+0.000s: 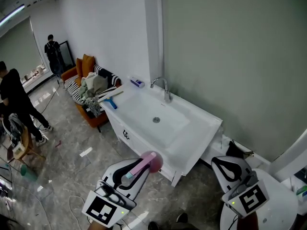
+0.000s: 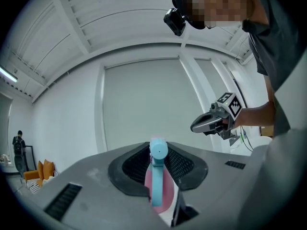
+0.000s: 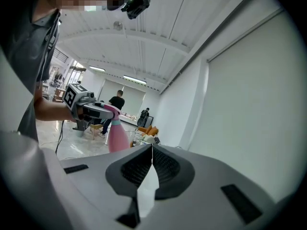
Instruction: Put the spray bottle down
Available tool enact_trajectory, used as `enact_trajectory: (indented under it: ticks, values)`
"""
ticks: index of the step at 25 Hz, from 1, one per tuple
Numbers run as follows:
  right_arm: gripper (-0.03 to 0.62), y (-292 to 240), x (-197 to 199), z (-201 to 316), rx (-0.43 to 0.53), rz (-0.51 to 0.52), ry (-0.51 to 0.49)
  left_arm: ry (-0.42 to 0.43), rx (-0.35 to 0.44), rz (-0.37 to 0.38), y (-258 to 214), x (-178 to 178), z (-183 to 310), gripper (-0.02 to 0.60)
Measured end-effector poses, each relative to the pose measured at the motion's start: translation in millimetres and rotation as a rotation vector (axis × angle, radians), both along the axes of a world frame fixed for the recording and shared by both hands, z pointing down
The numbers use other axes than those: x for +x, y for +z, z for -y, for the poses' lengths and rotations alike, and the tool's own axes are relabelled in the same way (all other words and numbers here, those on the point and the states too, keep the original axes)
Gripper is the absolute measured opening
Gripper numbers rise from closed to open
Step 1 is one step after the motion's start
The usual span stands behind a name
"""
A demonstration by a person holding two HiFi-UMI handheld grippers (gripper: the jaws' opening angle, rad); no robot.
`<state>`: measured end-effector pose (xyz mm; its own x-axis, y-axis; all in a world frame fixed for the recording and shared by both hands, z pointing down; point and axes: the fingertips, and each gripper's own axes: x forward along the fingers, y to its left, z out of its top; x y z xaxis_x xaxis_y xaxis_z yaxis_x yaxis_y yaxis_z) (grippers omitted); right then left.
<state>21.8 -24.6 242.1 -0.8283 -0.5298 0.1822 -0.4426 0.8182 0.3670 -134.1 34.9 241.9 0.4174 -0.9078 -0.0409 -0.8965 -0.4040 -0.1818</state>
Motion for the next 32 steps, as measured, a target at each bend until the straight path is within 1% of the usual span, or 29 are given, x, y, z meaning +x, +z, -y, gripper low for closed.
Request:
enact_trajectory:
  ticks: [4,7,8,10,12,15,19,21,22,24,26,27,32]
  values:
    - [0.009,-3,15,20,0.008,0.002,-0.038,-0.049,-0.023,-0.001,-1,14,11,0.084]
    - [0.009,-2,29,32,0.034,-0.019,-0.073,-0.083,-0.041,-0.041,-3,32,17,0.084]
    - [0.009,-1,31,35,0.04,-0.015,-0.087,-0.094,-0.054,-0.043,-3,35,17,0.084]
    - [0.009,3,31,44,0.021,0.018,-0.102,-0.105,-0.07,-0.003,-2,38,22,0.084]
    - [0.009,8,38,57,-0.009,0.038,-0.102,-0.105,-0.07,0.039,3,46,35,0.084]
    - [0.009,11,50,73,-0.018,0.04,-0.104,-0.112,-0.067,0.052,5,57,49,0.084]
    - [0.009,12,59,83,-0.039,0.072,-0.109,-0.121,-0.059,0.09,4,67,54,0.084]
    - [0.009,10,68,86,-0.029,0.057,-0.105,-0.124,-0.064,0.071,2,75,57,0.084]
    - [0.009,12,68,86,-0.028,0.056,-0.107,-0.128,-0.074,0.067,1,76,56,0.084]
    - [0.009,17,63,89,-0.055,0.083,-0.103,-0.126,-0.09,0.096,3,72,57,0.084]
    - [0.009,22,63,98,-0.089,0.103,-0.083,-0.106,-0.088,0.128,6,71,67,0.084]
    - [0.009,25,64,102,-0.099,0.101,-0.073,-0.096,-0.082,0.131,8,71,72,0.084]
    - [0.009,28,53,107,-0.09,0.056,-0.057,-0.062,-0.072,0.096,9,59,87,0.084]
